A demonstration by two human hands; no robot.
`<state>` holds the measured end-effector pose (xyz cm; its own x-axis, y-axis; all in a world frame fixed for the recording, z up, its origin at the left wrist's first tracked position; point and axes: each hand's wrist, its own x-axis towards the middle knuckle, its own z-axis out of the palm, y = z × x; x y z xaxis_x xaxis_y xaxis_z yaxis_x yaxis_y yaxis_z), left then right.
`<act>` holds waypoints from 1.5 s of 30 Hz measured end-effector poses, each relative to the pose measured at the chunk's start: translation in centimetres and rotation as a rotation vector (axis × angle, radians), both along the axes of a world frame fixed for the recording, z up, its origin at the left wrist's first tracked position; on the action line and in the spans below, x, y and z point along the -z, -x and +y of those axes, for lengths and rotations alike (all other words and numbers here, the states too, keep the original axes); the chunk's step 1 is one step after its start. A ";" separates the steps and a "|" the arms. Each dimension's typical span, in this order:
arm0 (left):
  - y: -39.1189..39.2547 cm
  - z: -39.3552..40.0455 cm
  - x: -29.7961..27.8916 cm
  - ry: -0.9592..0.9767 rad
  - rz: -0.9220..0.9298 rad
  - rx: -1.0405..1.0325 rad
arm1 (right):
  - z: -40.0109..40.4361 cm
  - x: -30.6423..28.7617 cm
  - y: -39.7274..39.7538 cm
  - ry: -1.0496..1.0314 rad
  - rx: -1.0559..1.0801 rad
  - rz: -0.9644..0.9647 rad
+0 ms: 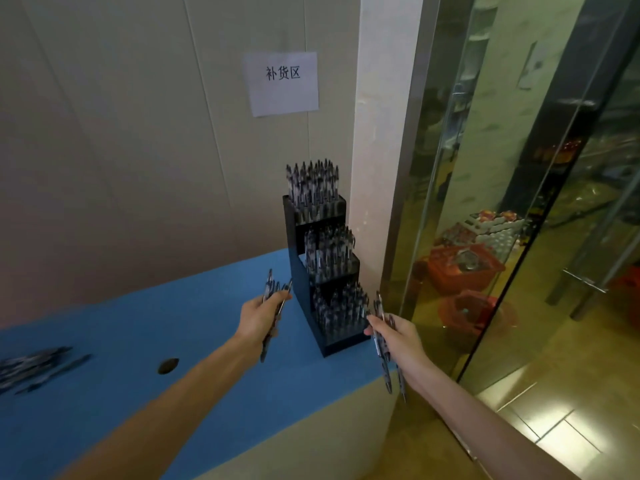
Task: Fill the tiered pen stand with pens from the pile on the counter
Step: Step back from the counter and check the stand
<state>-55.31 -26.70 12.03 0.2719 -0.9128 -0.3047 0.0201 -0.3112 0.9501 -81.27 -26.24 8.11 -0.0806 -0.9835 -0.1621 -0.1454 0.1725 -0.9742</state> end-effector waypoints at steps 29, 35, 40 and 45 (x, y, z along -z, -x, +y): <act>-1.2 -17.9 -7.5 0.587 -0.506 0.099 | -24.8 -11.9 -4.1 0.898 -0.230 0.188; 0.1 -17.7 -6.0 0.607 -0.550 0.069 | -26.1 -9.5 -5.2 0.987 -0.334 0.432; 1.2 -17.5 -4.5 0.582 -0.657 0.026 | -27.1 -8.2 -5.7 0.990 -0.427 0.576; 1.7 -17.4 -3.1 0.545 -0.811 0.075 | -27.4 -8.0 -5.8 1.022 -0.419 0.616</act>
<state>-56.97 -44.05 15.09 0.1476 -0.8965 0.4176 -0.7044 0.2011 0.6807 -75.47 -53.64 16.14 0.4754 -0.6055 0.6383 -0.4821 -0.7861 -0.3867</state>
